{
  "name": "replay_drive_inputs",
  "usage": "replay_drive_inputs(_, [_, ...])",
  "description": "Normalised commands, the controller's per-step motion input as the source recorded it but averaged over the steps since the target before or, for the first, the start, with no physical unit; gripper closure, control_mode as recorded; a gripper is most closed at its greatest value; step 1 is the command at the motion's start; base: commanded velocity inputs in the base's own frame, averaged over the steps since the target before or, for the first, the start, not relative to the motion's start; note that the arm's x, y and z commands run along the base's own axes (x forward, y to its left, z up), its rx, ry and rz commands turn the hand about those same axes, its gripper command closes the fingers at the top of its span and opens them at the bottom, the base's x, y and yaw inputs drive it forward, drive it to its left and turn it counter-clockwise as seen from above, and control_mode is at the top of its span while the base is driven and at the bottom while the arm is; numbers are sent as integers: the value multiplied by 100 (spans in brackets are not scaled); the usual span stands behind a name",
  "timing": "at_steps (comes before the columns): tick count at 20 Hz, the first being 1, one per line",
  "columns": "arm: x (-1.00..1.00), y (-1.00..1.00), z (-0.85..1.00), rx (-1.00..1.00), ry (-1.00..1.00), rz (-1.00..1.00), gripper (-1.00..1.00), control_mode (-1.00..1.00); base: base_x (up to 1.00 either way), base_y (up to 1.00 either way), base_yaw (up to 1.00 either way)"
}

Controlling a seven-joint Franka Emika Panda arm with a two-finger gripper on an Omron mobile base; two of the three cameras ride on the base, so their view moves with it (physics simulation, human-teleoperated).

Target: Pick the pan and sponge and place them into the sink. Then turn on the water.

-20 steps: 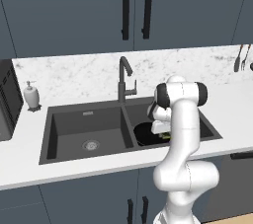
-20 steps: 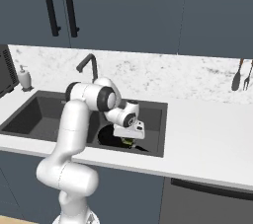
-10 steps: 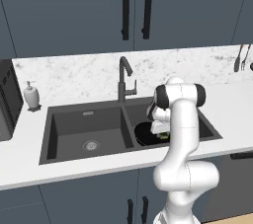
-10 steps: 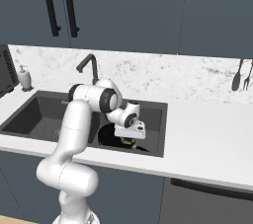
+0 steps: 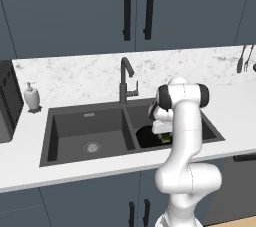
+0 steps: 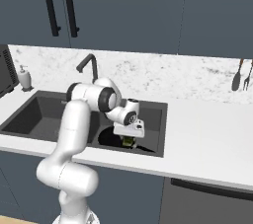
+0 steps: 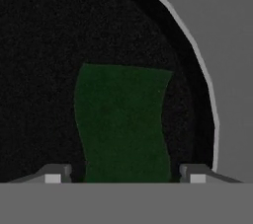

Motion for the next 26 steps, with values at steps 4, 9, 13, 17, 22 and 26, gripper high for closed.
replay_drive_inputs(4, [-37, 0, 76, 0, -2, -12, -100, -100, 0, 0, 0])
replay_drive_inputs(9, [-43, 0, 98, 0, -3, -12, -100, -100, 0, 0, 0])
replay_drive_inputs(13, [-45, 2, 100, 5, -13, -8, -100, -100, 0, 0, 0])
replay_drive_inputs(17, [-26, 7, 100, 10, -17, -6, -100, -100, 0, 0, 0])
replay_drive_inputs(22, [-11, 7, 98, 11, -13, -4, -100, -100, 0, 0, 0])
replay_drive_inputs(26, [-3, 0, 47, 3, -6, -2, -100, -100, 0, 0, 0])
